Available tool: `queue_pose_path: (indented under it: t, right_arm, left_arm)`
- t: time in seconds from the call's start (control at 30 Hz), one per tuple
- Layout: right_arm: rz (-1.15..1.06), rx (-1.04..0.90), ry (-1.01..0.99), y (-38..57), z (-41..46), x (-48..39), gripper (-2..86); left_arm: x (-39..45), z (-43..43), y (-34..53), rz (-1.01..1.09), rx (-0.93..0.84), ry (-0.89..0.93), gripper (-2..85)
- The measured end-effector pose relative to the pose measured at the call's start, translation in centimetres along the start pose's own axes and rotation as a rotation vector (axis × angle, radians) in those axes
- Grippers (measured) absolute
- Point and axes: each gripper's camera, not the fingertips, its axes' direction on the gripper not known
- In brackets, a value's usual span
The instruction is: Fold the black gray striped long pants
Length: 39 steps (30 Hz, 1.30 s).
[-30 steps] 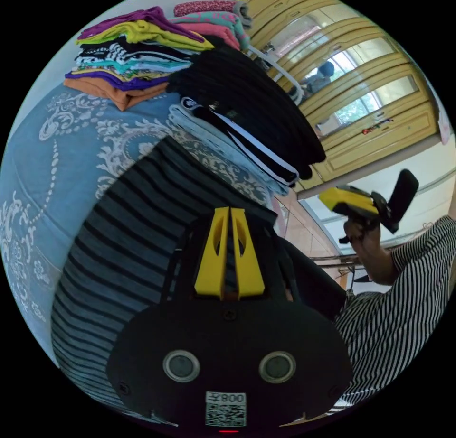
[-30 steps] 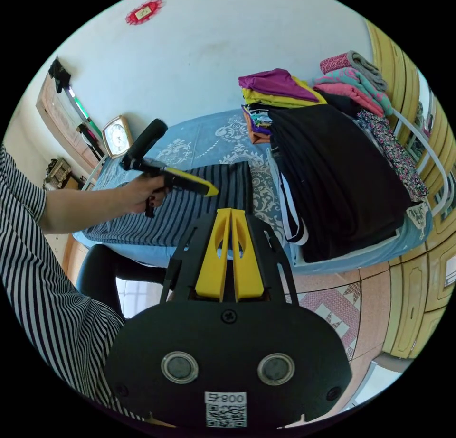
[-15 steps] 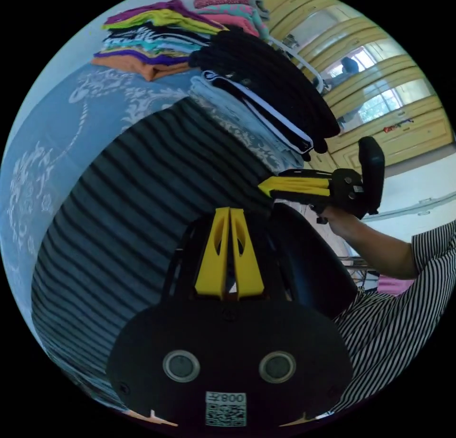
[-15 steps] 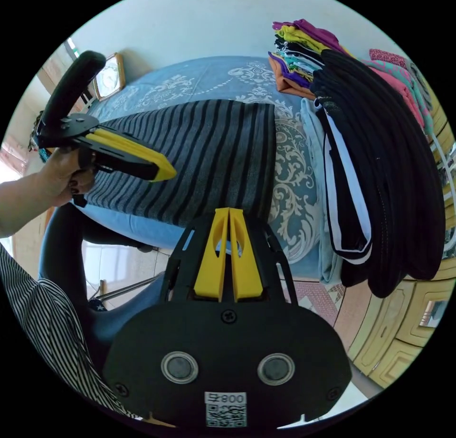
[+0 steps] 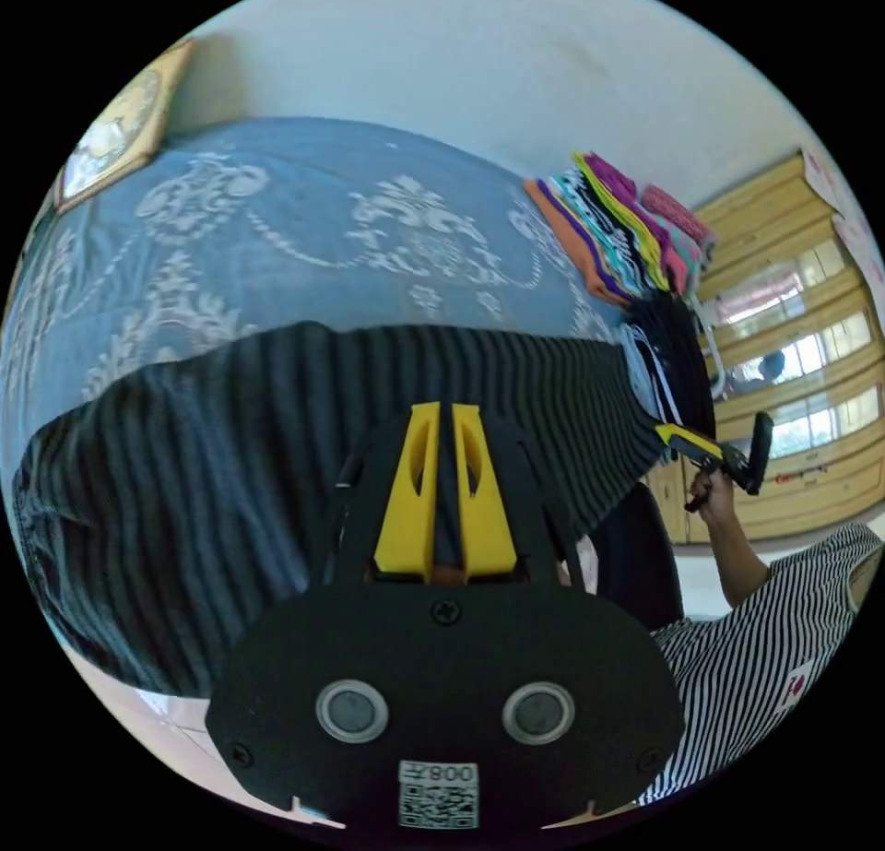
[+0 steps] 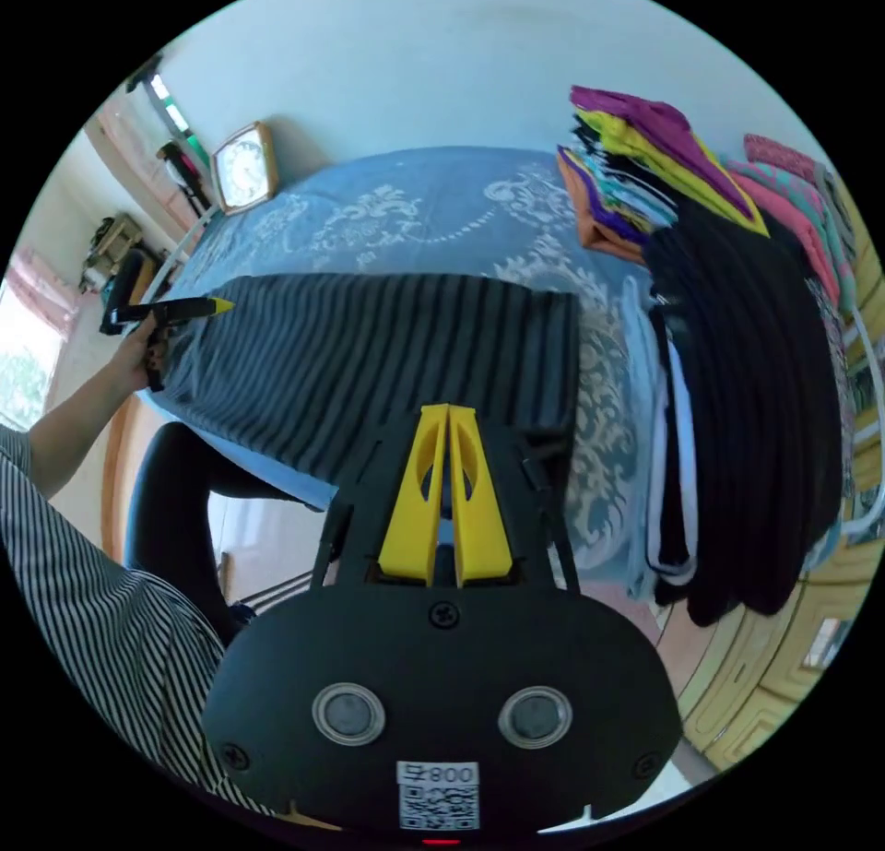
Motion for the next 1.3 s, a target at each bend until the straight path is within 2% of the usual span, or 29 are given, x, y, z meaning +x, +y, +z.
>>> queue_pose_path:
  t: [0.1,0.17,0.23,0.43,0.63,0.83,0.93,1.07,1.2,1.3]
  right_arm:
    - [-0.103,0.037,-0.136,-5.4,1.2,-4.0,0.2]
    - [-0.188,0.02,-0.204,-9.1,2.7,-7.0,0.3]
    - [-0.29,0.022,-0.296,-13.8,4.7,-11.1,0.5]
    - [-0.402,-0.064,-0.542,-25.2,11.6,-19.8,3.4]
    - [-0.453,-0.184,-0.566,-33.5,18.1,-26.8,7.3]
    - [-0.504,-0.362,-0.623,-36.1,22.9,-31.1,5.1]
    - [-0.501,-0.278,-0.678,-35.2,21.6,-31.3,3.4]
    - [-0.518,-0.223,-0.69,-33.6,20.4,-32.4,2.8]
    - [-0.59,-0.181,-0.616,-31.7,19.7,-35.1,2.5]
    - [-0.608,-0.17,-0.589,-31.0,19.9,-36.2,2.4]
  left_arm:
    - [-7.0,0.7,1.1,-0.085,0.034,-0.073,1.2]
    - [-11.2,3.7,3.0,-0.141,-0.023,-0.155,0.7]
    - [-13.4,6.7,5.2,-0.158,-0.055,-0.13,0.5]
    - [-17.6,11.9,11.1,-0.182,0.097,-0.099,0.3]
    - [-21.0,16.9,13.1,-0.129,0.115,-0.15,0.3]
    - [-25.2,20.7,14.3,-0.125,0.121,-0.109,1.0]
    - [-27.5,20.3,15.0,-0.121,0.198,-0.051,2.4]
    - [-31.4,19.0,14.6,-0.12,0.301,-0.058,6.1]
    - [-34.2,19.9,12.1,-0.079,0.273,-0.084,8.0]
    - [-35.7,22.2,9.9,-0.045,0.184,-0.136,9.1]
